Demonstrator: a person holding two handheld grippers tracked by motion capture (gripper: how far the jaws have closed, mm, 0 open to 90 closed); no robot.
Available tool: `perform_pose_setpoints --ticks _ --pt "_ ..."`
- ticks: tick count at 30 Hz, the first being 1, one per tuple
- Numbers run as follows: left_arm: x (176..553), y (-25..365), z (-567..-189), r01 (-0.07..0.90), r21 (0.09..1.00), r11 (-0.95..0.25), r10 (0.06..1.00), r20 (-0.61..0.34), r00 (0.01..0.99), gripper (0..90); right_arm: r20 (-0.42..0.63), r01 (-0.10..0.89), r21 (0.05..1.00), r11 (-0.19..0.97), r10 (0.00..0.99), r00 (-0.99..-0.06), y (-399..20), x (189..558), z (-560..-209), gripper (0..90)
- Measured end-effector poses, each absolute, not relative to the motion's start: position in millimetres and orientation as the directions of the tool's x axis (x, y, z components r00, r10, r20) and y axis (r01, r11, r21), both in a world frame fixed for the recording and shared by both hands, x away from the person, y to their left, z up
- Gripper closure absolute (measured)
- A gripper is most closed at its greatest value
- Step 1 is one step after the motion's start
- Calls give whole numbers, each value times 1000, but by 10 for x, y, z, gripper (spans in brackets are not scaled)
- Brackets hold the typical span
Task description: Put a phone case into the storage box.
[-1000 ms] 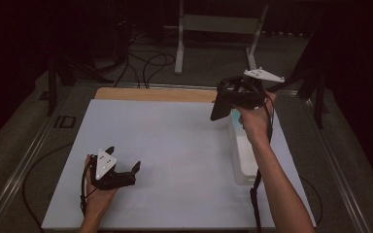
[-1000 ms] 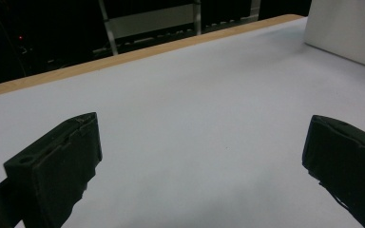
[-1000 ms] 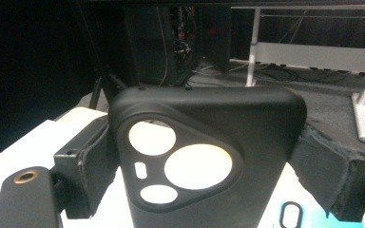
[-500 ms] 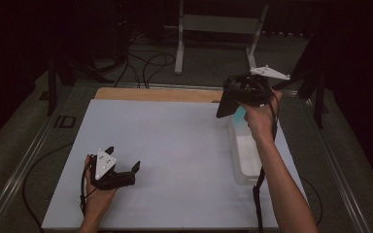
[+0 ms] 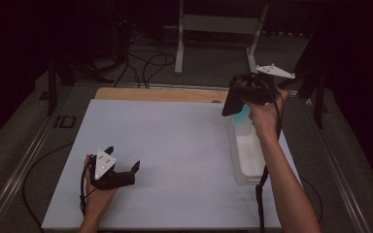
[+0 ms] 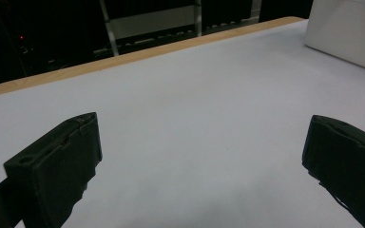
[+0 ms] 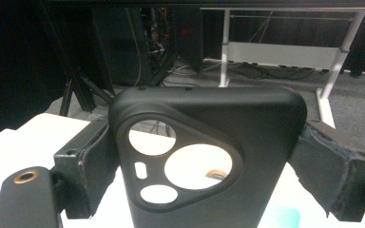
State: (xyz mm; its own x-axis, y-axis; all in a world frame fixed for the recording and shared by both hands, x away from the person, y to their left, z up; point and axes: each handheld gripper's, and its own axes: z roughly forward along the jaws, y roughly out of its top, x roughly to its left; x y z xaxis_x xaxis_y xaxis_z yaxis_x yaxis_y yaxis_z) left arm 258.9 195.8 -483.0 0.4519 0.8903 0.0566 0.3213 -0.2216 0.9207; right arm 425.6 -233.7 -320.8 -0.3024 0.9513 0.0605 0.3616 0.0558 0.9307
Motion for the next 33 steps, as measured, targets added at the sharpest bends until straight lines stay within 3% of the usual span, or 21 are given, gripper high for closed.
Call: perform_pose_setpoints --ticks 33 --pt "2585 1967 -4828 320 922 -217 891 53 451 1 52 423 905 31 981 -184 -2634 4386 -3389 141"
